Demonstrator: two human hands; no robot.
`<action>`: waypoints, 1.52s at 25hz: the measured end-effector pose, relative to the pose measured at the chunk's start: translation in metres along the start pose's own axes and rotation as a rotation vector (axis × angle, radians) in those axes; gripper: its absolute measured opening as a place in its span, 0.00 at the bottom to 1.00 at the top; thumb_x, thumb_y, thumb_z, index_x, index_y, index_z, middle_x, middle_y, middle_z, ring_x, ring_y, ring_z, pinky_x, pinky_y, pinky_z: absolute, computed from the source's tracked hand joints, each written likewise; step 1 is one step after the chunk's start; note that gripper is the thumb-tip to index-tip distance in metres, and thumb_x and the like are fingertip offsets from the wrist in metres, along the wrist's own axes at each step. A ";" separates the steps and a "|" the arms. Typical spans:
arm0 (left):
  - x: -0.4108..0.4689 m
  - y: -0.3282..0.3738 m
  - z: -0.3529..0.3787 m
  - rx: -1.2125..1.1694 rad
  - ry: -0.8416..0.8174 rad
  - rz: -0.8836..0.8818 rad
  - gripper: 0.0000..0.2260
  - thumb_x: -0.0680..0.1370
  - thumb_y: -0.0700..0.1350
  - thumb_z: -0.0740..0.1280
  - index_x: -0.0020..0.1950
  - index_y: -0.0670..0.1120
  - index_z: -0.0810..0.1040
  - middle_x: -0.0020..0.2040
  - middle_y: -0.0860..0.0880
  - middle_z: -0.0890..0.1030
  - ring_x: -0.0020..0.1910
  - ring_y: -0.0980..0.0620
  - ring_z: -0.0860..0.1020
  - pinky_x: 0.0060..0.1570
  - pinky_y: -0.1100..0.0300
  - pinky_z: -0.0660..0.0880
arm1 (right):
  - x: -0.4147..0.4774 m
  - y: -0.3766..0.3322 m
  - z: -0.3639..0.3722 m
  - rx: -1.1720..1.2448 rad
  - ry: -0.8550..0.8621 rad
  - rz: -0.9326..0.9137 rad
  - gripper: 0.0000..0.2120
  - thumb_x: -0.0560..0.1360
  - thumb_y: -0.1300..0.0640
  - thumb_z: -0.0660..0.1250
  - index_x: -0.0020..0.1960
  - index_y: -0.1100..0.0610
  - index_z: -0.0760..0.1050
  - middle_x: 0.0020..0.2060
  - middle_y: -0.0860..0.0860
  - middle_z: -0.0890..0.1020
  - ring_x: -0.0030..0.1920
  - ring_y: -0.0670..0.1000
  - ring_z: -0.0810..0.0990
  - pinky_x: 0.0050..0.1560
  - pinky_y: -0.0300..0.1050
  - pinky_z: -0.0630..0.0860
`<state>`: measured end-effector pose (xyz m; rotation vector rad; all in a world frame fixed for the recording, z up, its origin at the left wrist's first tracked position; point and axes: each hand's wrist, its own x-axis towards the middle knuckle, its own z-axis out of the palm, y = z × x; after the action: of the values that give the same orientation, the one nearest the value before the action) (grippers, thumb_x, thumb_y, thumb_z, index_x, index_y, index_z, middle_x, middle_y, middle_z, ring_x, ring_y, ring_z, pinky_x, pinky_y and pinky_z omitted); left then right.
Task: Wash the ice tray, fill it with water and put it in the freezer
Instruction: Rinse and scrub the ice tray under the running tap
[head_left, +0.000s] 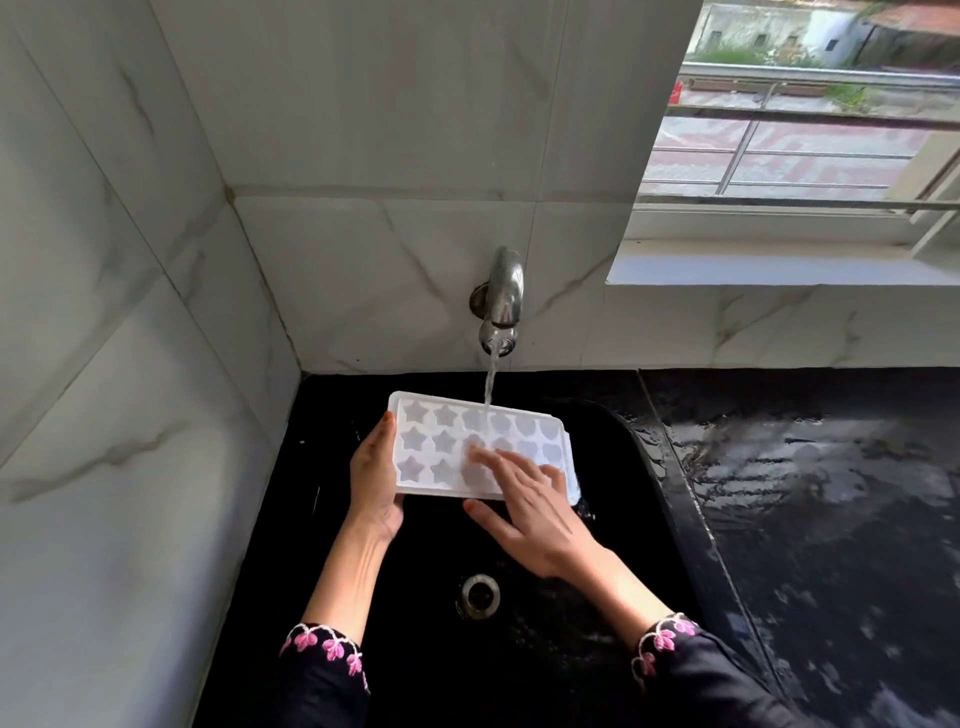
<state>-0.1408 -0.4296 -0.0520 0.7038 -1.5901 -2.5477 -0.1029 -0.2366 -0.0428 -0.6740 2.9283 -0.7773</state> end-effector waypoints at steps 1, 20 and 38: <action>0.000 0.001 -0.005 -0.016 0.015 -0.006 0.17 0.80 0.53 0.64 0.60 0.41 0.80 0.55 0.39 0.83 0.46 0.43 0.84 0.43 0.49 0.83 | -0.003 0.008 -0.003 -0.035 0.042 -0.007 0.26 0.80 0.37 0.54 0.74 0.47 0.61 0.72 0.42 0.70 0.74 0.45 0.63 0.70 0.49 0.54; -0.001 0.006 -0.017 -0.059 0.016 -0.034 0.27 0.74 0.59 0.68 0.64 0.40 0.78 0.60 0.36 0.81 0.59 0.35 0.80 0.60 0.34 0.74 | 0.014 -0.026 0.003 -0.133 0.076 0.351 0.26 0.78 0.32 0.50 0.71 0.41 0.65 0.66 0.46 0.64 0.69 0.51 0.60 0.66 0.56 0.59; 0.015 0.019 -0.035 0.008 -0.024 -0.024 0.23 0.79 0.56 0.65 0.64 0.40 0.78 0.57 0.38 0.82 0.47 0.43 0.83 0.38 0.52 0.82 | 0.003 -0.006 -0.002 -0.135 0.016 0.132 0.26 0.77 0.33 0.54 0.71 0.43 0.59 0.69 0.41 0.71 0.64 0.52 0.66 0.60 0.52 0.60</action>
<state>-0.1435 -0.4719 -0.0532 0.6992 -1.6092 -2.5779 -0.1036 -0.2411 -0.0380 -0.4770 3.0228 -0.5800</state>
